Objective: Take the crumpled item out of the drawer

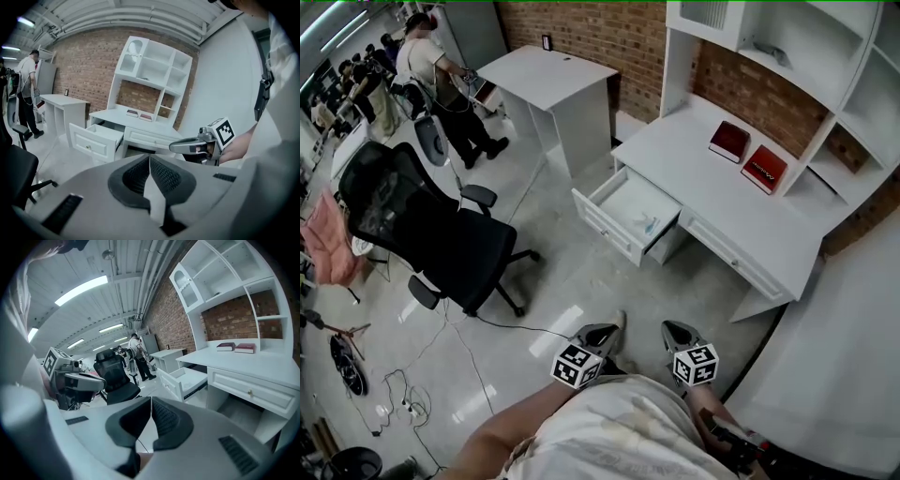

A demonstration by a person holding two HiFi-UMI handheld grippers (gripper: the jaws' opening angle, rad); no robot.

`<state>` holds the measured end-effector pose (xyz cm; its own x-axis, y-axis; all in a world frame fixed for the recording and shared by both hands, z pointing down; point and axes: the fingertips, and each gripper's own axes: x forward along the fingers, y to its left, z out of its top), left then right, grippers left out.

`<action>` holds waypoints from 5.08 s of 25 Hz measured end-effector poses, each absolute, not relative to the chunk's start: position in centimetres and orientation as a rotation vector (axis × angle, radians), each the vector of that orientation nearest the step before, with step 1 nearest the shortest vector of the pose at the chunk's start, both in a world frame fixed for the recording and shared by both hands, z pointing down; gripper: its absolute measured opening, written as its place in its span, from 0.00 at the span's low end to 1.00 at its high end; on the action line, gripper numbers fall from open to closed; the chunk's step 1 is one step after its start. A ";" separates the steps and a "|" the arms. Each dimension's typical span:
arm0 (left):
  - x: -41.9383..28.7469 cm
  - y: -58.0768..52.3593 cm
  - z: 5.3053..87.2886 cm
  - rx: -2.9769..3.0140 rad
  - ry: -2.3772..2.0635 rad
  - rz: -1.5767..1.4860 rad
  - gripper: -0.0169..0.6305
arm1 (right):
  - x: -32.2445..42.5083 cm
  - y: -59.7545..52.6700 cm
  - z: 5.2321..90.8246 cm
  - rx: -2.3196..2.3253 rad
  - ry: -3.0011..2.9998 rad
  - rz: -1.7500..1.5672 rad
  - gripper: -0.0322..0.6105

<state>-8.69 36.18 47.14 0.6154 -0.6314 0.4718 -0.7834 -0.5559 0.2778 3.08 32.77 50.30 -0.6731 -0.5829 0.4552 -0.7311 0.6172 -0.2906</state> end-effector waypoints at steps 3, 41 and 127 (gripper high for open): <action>-9.8 36.3 47.3 2.351 -1.153 0.439 0.07 | 2.5 32.5 50.4 1.044 -2.534 0.661 0.09; -9.2 26.0 46.8 2.359 -1.104 0.355 0.07 | 3.4 23.1 50.8 1.091 -2.484 0.698 0.09; -8.2 -2.8 52.6 2.458 -0.774 0.667 0.07 | 4.4 -1.5 54.8 1.290 -2.351 0.897 0.09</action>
<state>-8.24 -2.83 52.62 0.7220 -0.3909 0.5709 -0.6223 -0.7276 0.2888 4.42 -1.54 54.75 -0.5451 -0.6419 0.5393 -0.8380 0.3978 -0.3736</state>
